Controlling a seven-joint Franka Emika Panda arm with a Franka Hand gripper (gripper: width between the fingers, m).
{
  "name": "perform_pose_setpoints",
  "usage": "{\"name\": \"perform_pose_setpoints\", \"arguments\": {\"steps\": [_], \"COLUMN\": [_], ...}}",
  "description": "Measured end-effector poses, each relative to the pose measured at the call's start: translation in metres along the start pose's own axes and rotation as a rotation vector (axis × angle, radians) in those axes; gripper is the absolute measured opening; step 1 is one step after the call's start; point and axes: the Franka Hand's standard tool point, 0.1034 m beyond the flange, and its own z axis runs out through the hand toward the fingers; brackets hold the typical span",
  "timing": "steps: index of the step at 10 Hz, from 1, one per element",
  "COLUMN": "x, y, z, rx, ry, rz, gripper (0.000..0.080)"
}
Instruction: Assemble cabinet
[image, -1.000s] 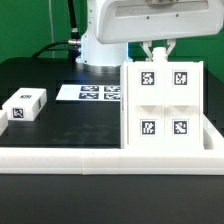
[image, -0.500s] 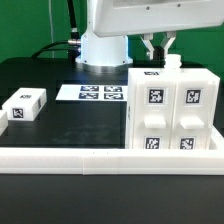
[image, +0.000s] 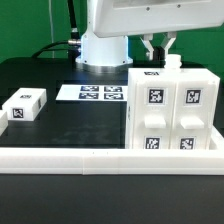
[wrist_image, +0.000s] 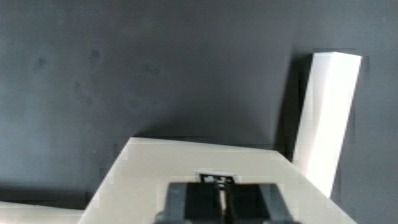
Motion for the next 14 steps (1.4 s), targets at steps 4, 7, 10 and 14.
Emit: {"name": "perform_pose_setpoints", "arguments": {"steps": [4, 7, 10, 14], "x": [-0.025, -0.047, -0.047, -0.055], "y": [-0.013, -0.017, -0.015, 0.013], "z": [0.012, 0.032, 0.032, 0.036], "rx": [-0.011, -0.026, -0.025, -0.033], "ry": [0.044, 0.118, 0.116, 0.122], "rz": [0.087, 0.106, 0.104, 0.08], "gripper": [0.0014, 0.0014, 0.0014, 0.0014]}}
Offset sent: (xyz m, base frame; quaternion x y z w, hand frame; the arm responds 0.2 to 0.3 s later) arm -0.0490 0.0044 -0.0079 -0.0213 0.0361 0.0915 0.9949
